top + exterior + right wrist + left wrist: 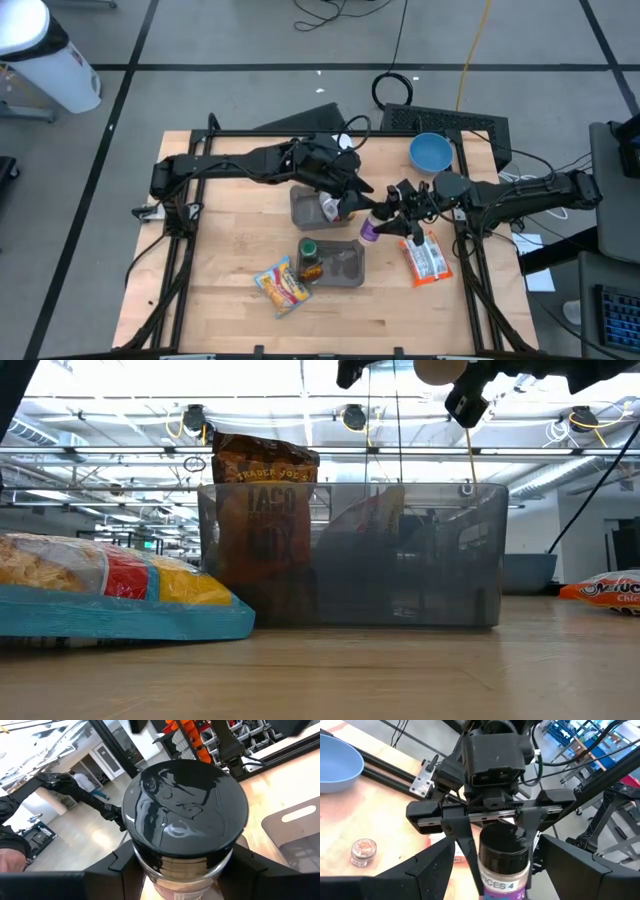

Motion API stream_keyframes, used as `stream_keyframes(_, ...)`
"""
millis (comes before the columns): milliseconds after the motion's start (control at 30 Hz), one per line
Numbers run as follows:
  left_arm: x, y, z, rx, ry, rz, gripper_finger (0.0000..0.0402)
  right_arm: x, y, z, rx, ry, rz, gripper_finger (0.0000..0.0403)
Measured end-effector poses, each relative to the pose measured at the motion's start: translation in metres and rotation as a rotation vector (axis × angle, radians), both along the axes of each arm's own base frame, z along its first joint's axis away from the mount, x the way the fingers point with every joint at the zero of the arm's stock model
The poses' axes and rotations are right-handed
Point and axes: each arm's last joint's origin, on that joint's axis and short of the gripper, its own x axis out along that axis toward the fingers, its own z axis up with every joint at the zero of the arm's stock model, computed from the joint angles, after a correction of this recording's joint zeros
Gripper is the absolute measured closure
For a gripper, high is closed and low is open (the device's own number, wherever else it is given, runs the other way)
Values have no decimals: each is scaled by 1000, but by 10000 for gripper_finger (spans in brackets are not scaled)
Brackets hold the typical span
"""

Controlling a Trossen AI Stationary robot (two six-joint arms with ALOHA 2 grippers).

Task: Pick & Place Food Item
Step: Put the black seasoning bottle into the bottom black bin

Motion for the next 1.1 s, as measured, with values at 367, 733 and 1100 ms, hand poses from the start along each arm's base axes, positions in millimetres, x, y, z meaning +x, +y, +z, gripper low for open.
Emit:
stream_keyframes(367,24,-7,-25,-66,-2,-25,105,0,-5,0,3,5,-24,213)
stream_keyframes(733,24,-7,-27,-59,12,-24,106,0,-5,0,3,2,-23,213)
stream_keyframes(1100,24,-7,-28,-28,19,-17,168,0,-5,-1,2,9,-26,214)
